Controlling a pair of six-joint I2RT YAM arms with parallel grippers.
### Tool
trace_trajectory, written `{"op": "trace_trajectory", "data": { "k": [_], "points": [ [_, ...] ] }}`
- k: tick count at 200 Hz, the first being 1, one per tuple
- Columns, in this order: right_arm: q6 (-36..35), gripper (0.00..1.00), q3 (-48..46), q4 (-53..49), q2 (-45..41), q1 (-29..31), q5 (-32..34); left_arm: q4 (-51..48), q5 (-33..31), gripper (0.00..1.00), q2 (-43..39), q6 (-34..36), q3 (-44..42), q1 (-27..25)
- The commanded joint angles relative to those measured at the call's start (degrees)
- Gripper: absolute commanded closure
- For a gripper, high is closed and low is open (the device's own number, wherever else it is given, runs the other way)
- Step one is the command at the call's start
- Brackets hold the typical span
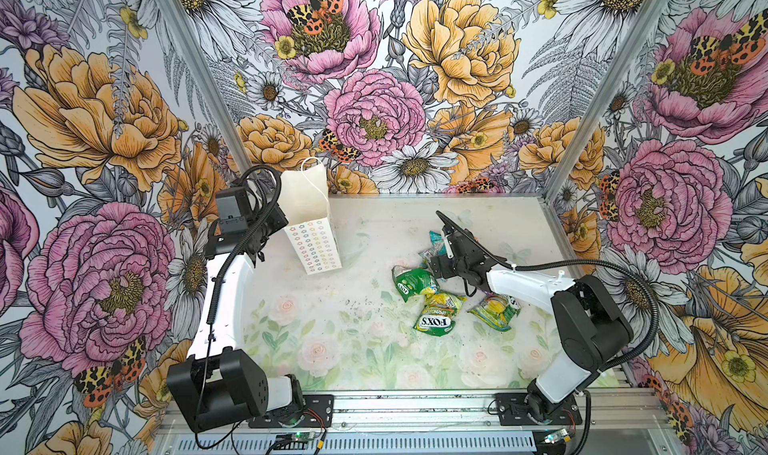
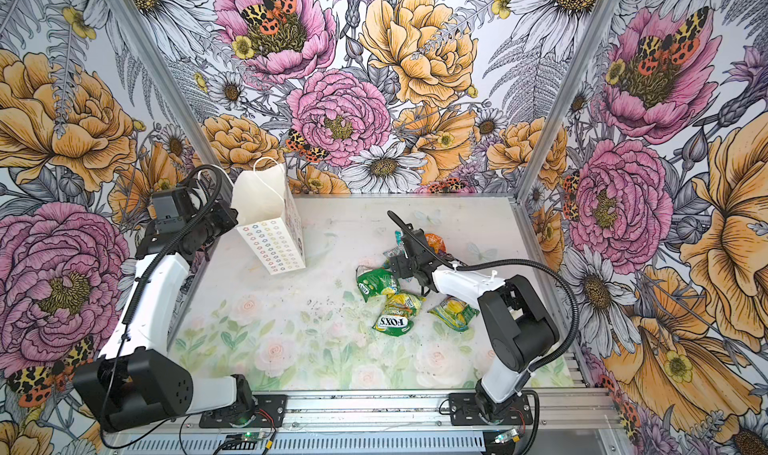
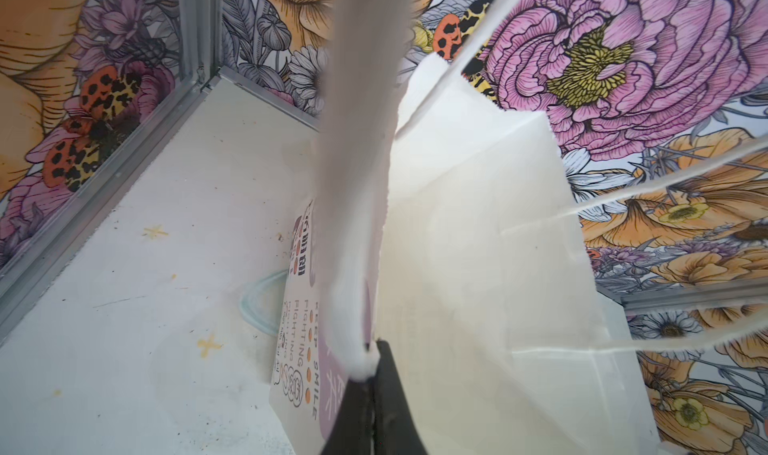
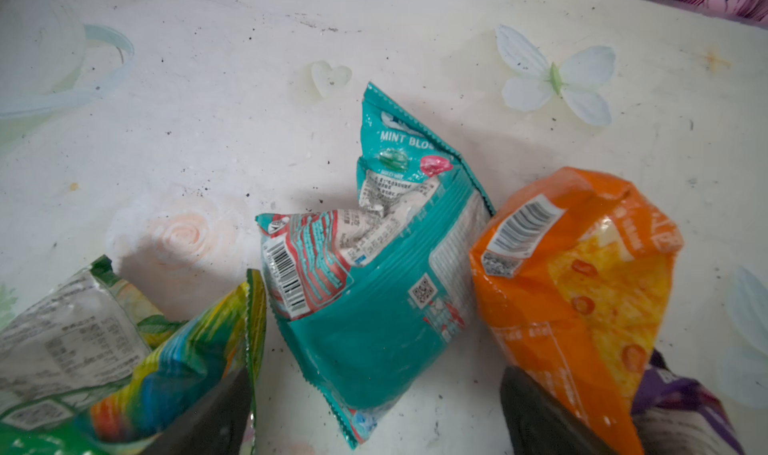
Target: Place the snacks into the paper bag
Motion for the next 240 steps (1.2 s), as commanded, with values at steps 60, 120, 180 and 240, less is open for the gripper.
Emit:
{"op": "trace_trajectory", "data": {
  "k": [60, 120, 180, 240],
  "points": [
    [0.8, 0.05, -1.3, 0.4, -3.9, 0.2, 2.4, 5.2, 1.5, 1.0, 5.5, -4.5, 2.6, -8.9],
    [1.2, 0.05, -1.2, 0.3, -4.7, -0.1, 2.1, 5.1, -1.5, 1.0, 6.1, -7.3, 4.1, -13.2],
    [4.4, 0.04, 2.7, -3.7, -4.5, -0.8, -5.2, 4.9, -3.1, 1.0, 4.6, -8.2, 3.2, -15.3],
    [5.4, 0.03, 6.0, -5.8, -5.0, -1.0, -17.6, 4.3, -3.6, 1.0, 3.2, -8.7, 2.8, -17.4]
  ]
}}
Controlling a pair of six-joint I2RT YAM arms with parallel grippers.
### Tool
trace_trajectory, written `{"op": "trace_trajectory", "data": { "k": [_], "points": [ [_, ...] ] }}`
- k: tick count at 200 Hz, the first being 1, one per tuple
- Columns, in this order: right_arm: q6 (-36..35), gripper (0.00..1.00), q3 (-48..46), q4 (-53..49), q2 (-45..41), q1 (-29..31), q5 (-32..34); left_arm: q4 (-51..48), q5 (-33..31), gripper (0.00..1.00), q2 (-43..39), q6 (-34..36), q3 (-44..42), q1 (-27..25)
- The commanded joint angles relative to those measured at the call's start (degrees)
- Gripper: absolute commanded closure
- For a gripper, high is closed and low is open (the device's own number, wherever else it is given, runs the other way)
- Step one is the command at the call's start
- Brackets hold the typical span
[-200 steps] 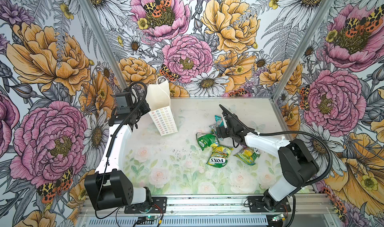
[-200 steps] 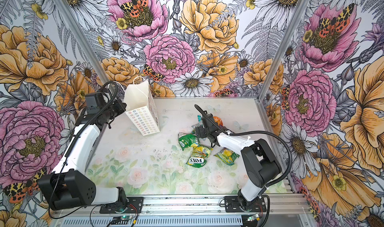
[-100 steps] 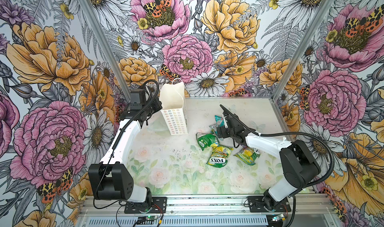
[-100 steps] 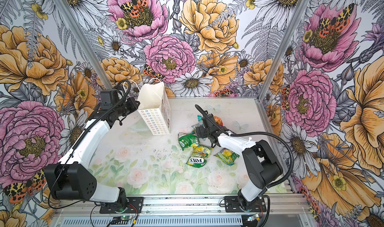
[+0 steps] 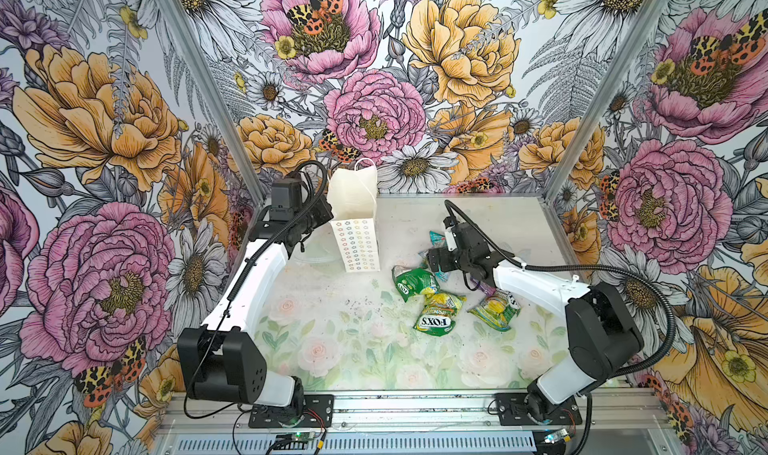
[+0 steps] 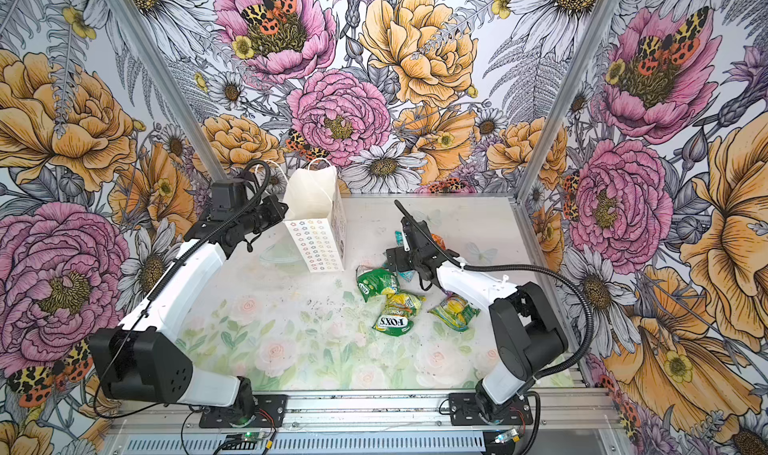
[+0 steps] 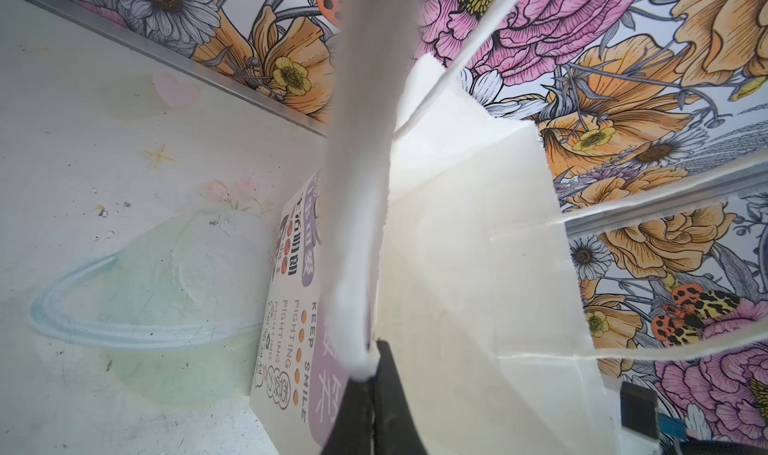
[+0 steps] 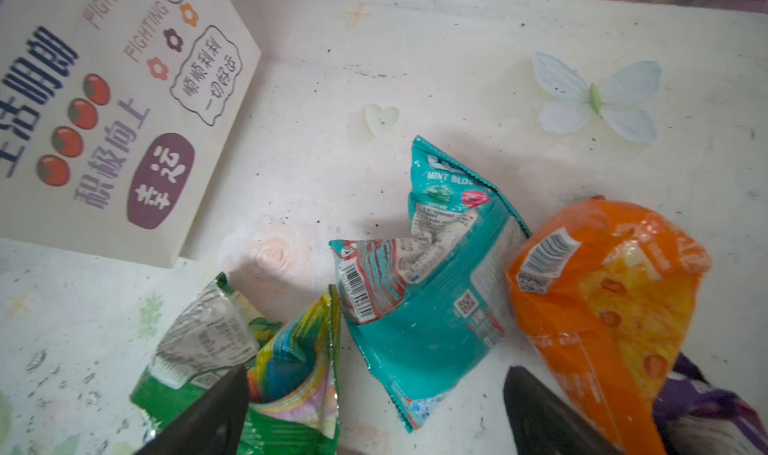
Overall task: Place the snacks into the paper bag
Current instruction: 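Move the right gripper over the green FOXS packet beside the bag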
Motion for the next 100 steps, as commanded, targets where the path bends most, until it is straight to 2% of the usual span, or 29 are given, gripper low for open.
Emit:
{"op": "trace_trajectory", "data": {
  "k": [1, 28, 50, 74, 100],
  "points": [
    [0.9, 0.03, 1.9, -1.2, -1.9, -0.4, -7.3, 0.9, -1.2, 1.0, -2.5, -0.9, 0.2, -0.6],
    [-0.6, 0.02, 2.2, -2.9, -2.5, -0.7, -10.9, 0.8, -0.9, 1.0, -2.7, -1.2, -0.1, -0.8],
    [-5.5, 0.03, 2.9, -6.7, -3.0, -0.7, -14.0, 0.3, -1.1, 1.0, -2.5, -1.1, 0.6, -1.1],
    [-11.6, 0.02, 2.3, -10.5, -4.7, -0.7, -13.8, -1.3, -1.4, 1.0, -2.0, -0.6, 1.6, -1.4],
    [-15.3, 0.02, 0.5, -12.0, -7.8, -0.7, -11.8, -1.3, -1.7, 1.0, -1.9, -0.9, 1.5, -1.9]
  ]
}}
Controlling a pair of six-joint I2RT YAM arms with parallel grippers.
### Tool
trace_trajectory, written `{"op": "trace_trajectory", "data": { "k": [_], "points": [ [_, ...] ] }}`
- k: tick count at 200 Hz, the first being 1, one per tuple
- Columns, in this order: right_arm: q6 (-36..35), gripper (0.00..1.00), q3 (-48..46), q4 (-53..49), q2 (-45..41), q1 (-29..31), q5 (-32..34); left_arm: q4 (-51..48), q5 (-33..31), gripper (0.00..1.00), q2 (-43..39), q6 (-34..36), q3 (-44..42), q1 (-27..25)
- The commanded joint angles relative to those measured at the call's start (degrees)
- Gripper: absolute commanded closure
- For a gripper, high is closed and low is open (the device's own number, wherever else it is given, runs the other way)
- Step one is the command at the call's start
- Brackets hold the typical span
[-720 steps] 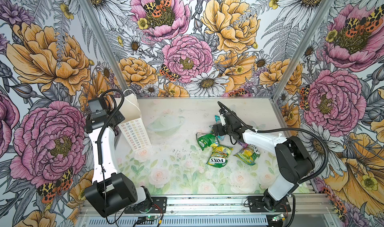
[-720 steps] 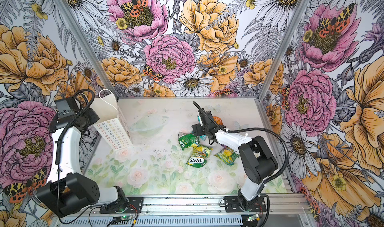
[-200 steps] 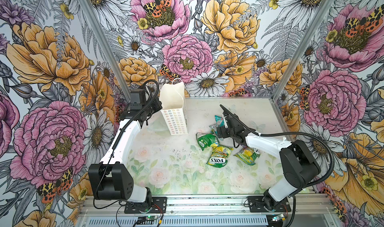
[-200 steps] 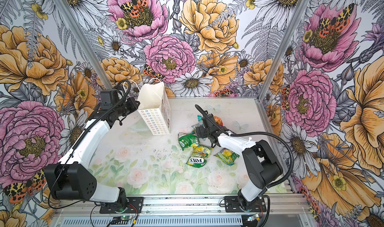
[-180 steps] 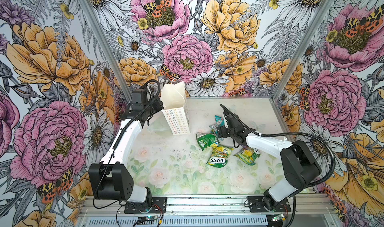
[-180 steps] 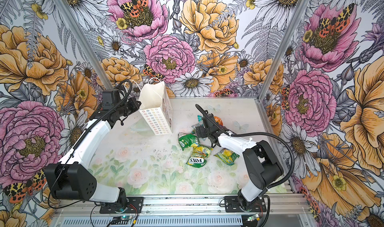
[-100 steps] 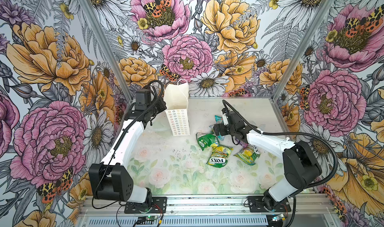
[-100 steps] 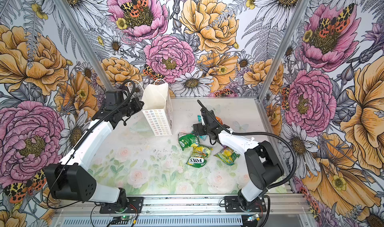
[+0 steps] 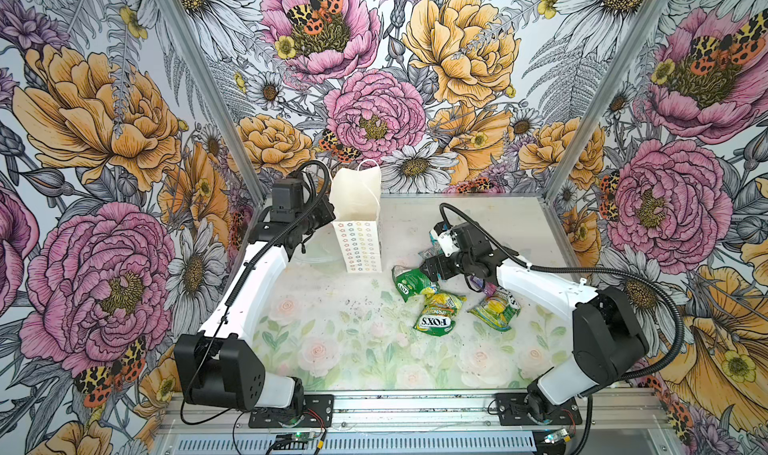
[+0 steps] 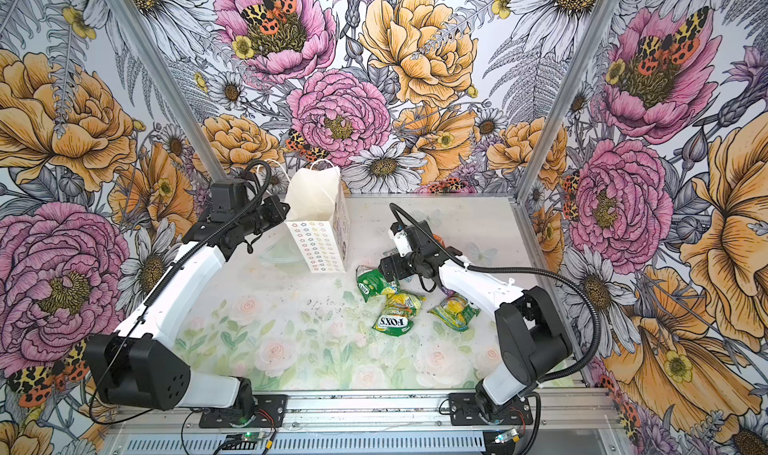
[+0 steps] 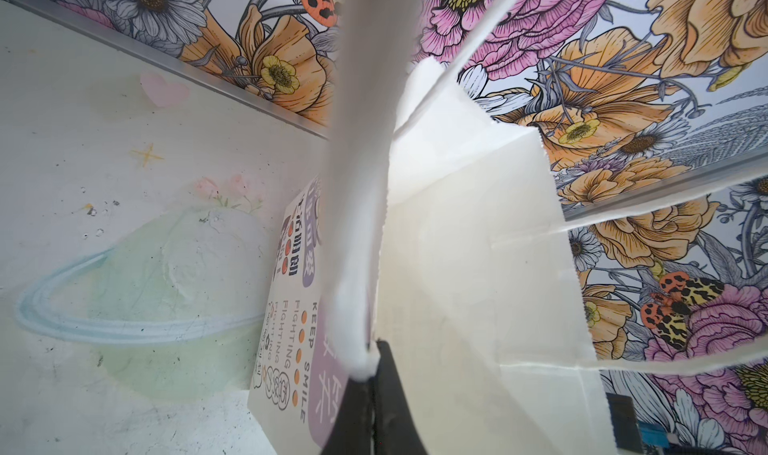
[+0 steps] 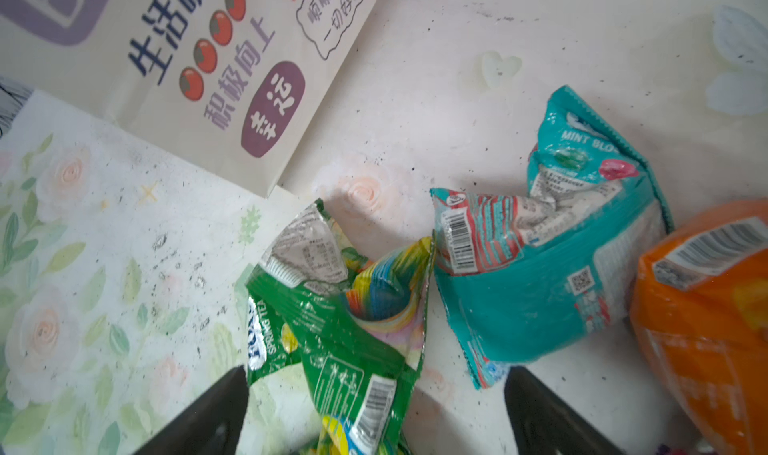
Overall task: Place the snacks into the paper bag
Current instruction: 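Move the right gripper over the green FOXS packet beside the bag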
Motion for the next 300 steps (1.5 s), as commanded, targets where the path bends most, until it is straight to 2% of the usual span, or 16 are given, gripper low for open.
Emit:
{"op": "trace_trajectory", "data": {
  "k": [1, 76, 101, 116, 132, 153, 178, 207, 252, 300],
  "points": [
    [-6.2, 0.02, -0.7, -2.7, -4.7, -0.4, 0.5, -0.2, -1.5, 1.0, -0.6, -0.9, 1.5, -0.8],
    [-10.7, 0.01, -4.5, -2.6, -8.8, -0.5, 5.4, -1.0, -2.6, 1.0, -1.4, -2.3, 0.5, -3.7],
    [-6.6, 0.0, -2.2, -2.7, -6.4, -0.8, 9.6, -0.9, -2.7, 1.0, -2.1, -2.2, 0.0, -4.4],
    [-4.8, 0.01, -0.6, -2.7, -4.2, -0.9, 7.6, -0.9, -3.2, 1.0, -2.6, -2.2, -0.6, -4.5],
    [-4.8, 0.03, 0.6, -2.7, -2.0, -0.9, 1.3, -1.0, -3.4, 1.0, -2.9, -2.0, -1.1, -4.5],
    [-9.8, 0.04, 0.9, -2.5, -0.2, -0.6, -2.5, -1.1, -3.2, 1.0, -3.2, -2.0, -1.8, -4.5],
    [-20.8, 0.05, 0.0, -2.4, -0.2, -0.2, -6.3, -1.1, -3.1, 1.0, -3.4, -2.0, -2.4, -4.5],
    [-28.6, 0.06, -0.7, -0.3, -0.1, -0.2, -6.1, -1.1, -3.2, 1.0, -3.4, -2.0, -3.2, -4.5],
    [-36.9, 0.07, 2.4, -0.3, 2.8, -0.1, -7.8, -1.1, -2.9, 1.0, -3.2, -1.9, -3.0, -4.5],
    [-40.1, 0.07, 7.6, -0.2, 7.3, 0.6, -12.0, -1.1, -2.6, 1.0, -3.0, -2.1, -3.4, -4.5]
  ]
}}
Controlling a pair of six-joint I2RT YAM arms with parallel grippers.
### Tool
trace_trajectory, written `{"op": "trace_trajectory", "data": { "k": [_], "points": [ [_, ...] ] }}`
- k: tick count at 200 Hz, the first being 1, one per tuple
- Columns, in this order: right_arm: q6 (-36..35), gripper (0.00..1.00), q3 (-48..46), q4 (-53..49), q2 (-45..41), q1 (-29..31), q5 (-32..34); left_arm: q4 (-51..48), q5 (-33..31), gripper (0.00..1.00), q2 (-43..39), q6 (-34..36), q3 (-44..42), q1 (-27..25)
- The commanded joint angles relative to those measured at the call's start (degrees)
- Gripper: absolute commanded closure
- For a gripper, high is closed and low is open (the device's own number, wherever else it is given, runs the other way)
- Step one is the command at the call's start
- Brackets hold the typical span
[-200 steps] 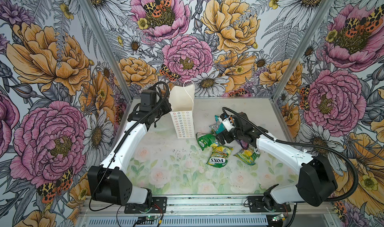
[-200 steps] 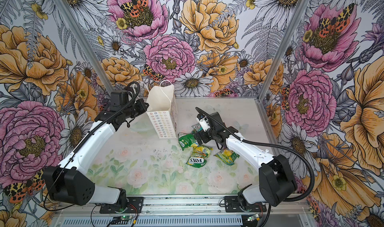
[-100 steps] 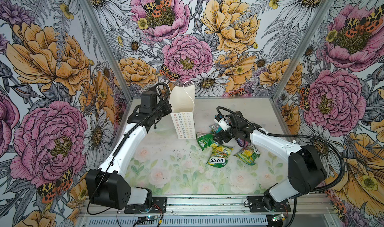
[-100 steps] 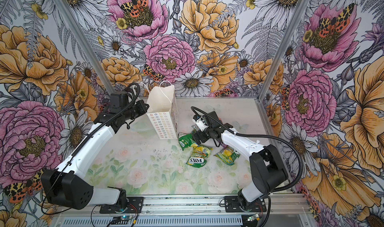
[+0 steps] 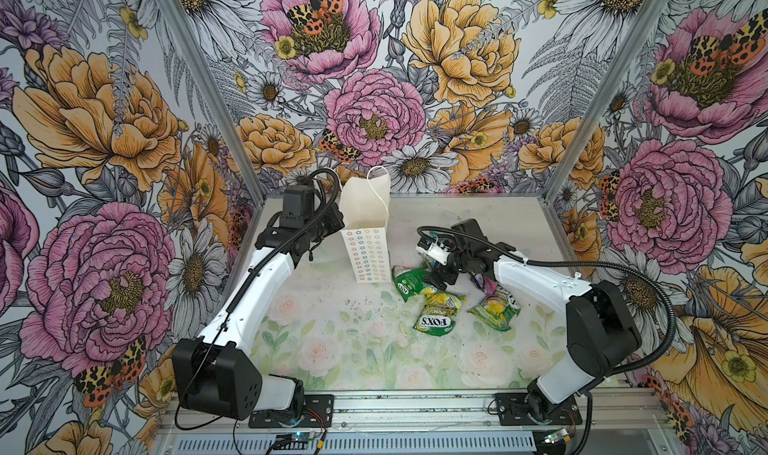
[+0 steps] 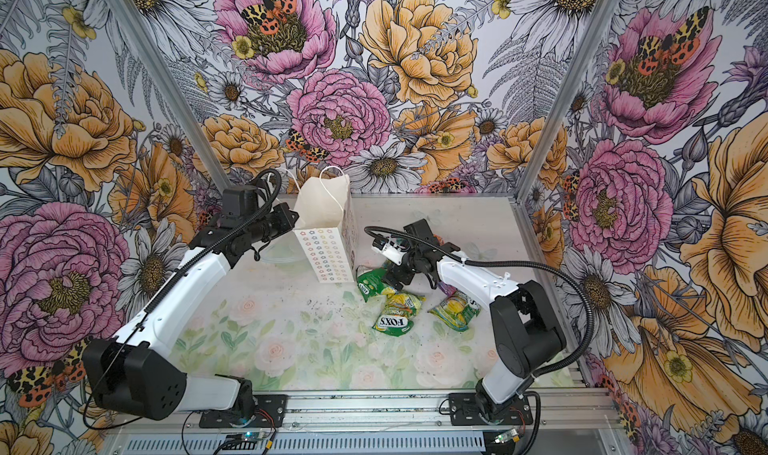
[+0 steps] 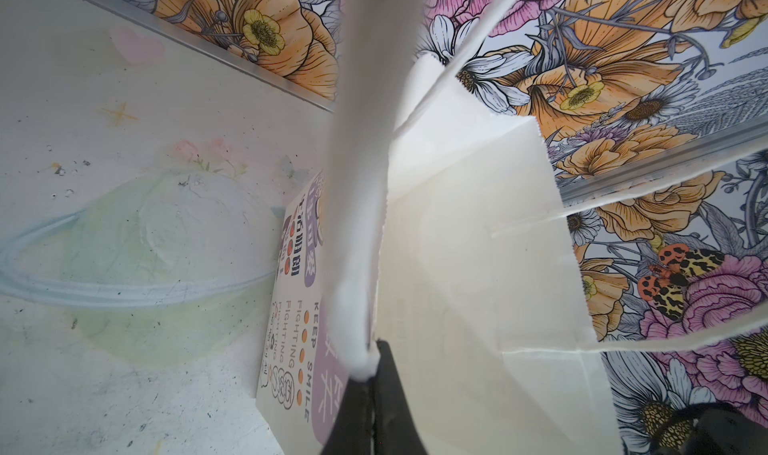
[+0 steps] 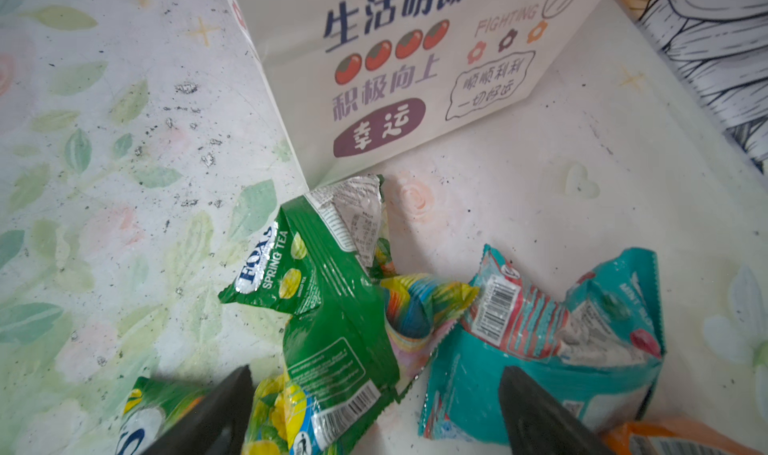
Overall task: Place the snacks into the paper bag
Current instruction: 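Move the right gripper over the green FOXS packet beside the bag, then lower the right gripper and grasp the green FOXS Spring Tea packet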
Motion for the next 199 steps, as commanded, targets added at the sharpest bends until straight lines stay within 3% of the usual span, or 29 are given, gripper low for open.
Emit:
{"op": "trace_trajectory", "data": {
  "k": [1, 79, 199],
  "points": [
    [-3.5, 0.07, 3.6, 1.4, 2.2, 0.9, -3.9, 0.4, -0.7, 1.0, -1.0, -0.6, -0.8, -0.4],
    [-6.3, 0.09, 6.1, 1.4, 8.0, 4.7, -3.9, 0.4, -0.4, 1.0, -0.3, -0.7, -0.8, -0.3],
    [-12.7, 0.1, 10.0, 1.3, 16.6, 4.3, -0.8, 0.5, -0.4, 1.0, -0.1, -0.6, -1.0, -0.4]
  ]
}}
